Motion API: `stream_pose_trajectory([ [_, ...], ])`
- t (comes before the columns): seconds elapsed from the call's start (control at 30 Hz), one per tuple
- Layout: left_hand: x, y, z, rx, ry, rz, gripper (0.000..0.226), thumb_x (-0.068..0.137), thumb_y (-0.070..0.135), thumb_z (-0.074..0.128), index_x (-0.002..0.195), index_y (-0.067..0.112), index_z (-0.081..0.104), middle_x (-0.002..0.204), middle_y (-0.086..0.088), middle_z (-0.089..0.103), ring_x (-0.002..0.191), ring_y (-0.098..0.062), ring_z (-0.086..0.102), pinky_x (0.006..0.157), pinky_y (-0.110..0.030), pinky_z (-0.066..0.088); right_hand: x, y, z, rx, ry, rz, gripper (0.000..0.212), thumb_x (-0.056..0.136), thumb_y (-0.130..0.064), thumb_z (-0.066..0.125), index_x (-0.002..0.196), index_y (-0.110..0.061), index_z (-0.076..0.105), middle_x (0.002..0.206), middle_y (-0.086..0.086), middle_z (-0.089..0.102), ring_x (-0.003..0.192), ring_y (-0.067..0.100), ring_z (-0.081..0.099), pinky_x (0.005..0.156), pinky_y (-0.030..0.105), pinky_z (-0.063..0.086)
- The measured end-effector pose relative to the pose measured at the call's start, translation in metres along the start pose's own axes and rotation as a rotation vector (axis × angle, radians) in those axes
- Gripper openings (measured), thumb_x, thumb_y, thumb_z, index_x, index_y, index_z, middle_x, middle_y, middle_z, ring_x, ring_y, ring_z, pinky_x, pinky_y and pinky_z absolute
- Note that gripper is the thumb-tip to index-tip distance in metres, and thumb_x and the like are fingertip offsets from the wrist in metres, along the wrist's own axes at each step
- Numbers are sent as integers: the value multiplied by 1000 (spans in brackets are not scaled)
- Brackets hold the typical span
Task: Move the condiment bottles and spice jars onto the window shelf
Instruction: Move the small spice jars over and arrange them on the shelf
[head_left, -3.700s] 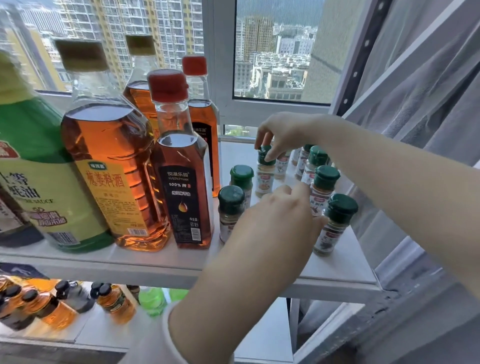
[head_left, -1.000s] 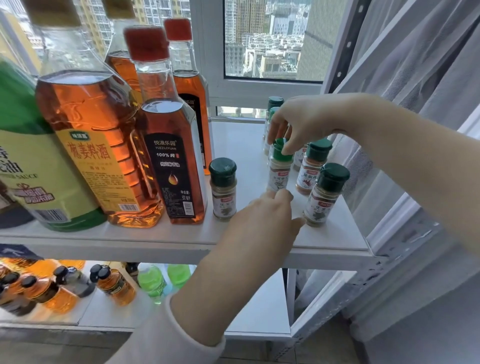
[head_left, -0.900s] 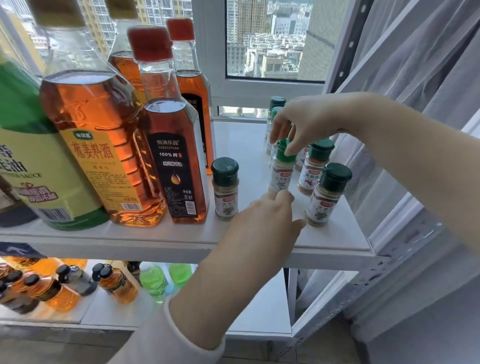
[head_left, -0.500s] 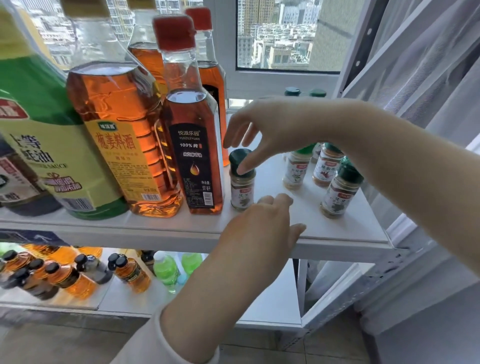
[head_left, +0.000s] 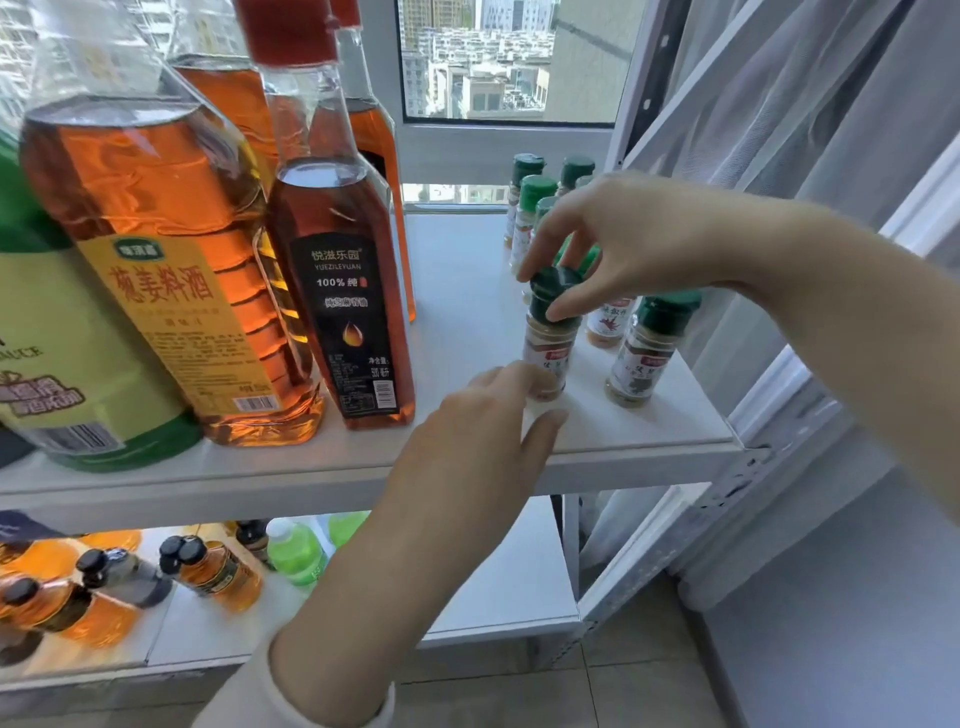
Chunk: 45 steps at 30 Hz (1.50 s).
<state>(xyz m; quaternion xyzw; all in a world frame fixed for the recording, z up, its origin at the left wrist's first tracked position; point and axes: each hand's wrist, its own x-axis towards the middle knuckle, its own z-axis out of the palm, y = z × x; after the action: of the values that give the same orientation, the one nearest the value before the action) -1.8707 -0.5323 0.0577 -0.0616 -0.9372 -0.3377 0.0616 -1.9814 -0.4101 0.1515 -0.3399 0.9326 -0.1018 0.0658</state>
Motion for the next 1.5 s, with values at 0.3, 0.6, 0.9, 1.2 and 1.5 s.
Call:
stream_pose_trajectory([
  [0.3,35,-26,26,-155,102,-36,40,88,23,61,124,17,45,120,2,56,98,-9,57,89,-36,49,-10,10,7,-18,47,79,34,73,-32,76,105,-32,65,80,-27,48,75,-9,52,64,8,39],
  [0.6,44,-23,43,-220,136,-49,48,81,18,69,123,16,45,117,1,57,93,-8,55,89,-30,49,-66,40,26,533,758,132,35,65,-43,71,96,-37,57,95,-17,63,91,0,63,79,15,51],
  [0.9,55,-12,55,-274,212,-70,36,77,19,73,100,29,47,104,7,61,89,-6,57,80,-21,50,-63,57,138,976,824,429,63,64,-29,79,117,-32,45,124,-7,53,115,5,51,96,22,43],
  [1.2,57,-5,63,-274,217,-71,37,77,19,73,99,32,46,96,14,57,85,-1,56,69,2,39,-62,70,140,931,747,391,42,68,-17,80,93,-37,52,100,-7,68,91,4,65,80,21,54],
  [1.5,55,-2,61,-260,211,-78,39,77,19,73,101,31,45,92,17,53,79,5,52,67,6,37,-62,73,143,942,720,369,42,69,-20,79,99,-34,53,102,-7,68,92,4,65,82,23,53],
])
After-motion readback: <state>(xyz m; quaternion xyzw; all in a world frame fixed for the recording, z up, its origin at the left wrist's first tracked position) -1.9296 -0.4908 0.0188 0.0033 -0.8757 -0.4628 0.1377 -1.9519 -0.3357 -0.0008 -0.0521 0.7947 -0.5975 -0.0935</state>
